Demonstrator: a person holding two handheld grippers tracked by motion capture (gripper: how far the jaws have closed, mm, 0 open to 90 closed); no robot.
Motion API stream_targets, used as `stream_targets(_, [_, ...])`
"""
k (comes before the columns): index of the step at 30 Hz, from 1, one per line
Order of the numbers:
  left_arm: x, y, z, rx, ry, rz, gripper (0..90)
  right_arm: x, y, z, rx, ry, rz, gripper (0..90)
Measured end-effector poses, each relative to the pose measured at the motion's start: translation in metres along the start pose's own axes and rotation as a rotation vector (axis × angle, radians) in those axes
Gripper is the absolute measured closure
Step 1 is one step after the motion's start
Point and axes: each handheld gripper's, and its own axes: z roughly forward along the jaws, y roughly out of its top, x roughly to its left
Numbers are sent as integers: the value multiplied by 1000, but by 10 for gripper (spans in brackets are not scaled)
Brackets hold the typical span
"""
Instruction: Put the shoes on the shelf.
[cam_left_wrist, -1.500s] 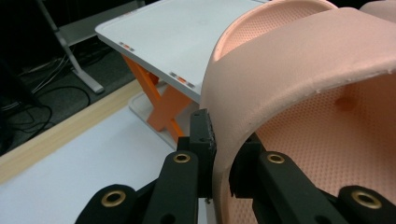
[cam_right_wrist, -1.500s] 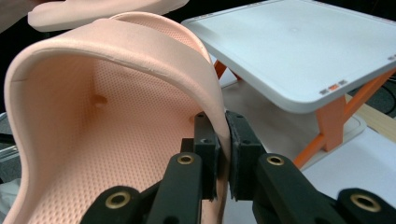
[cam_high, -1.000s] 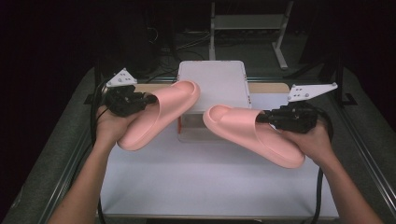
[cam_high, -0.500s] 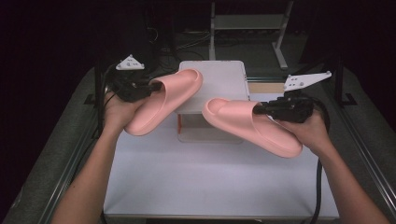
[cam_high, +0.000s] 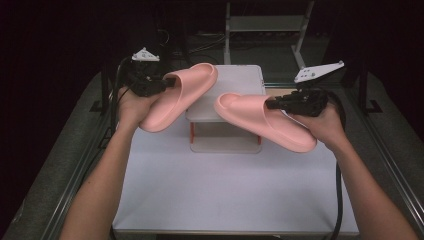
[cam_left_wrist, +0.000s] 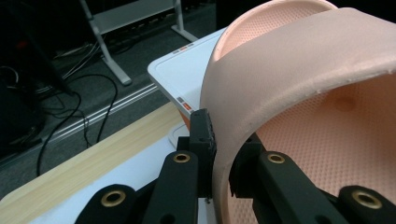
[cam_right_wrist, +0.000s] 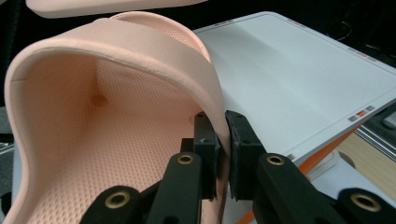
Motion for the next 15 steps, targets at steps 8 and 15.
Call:
stream_targets(8, [7,5,8,12,16,-25,819,-16,12,3,-1,-37,15,832])
stream_targets(15, [13,7,15,20,17,-43,819,-27,22,6,-1,-54,20,832])
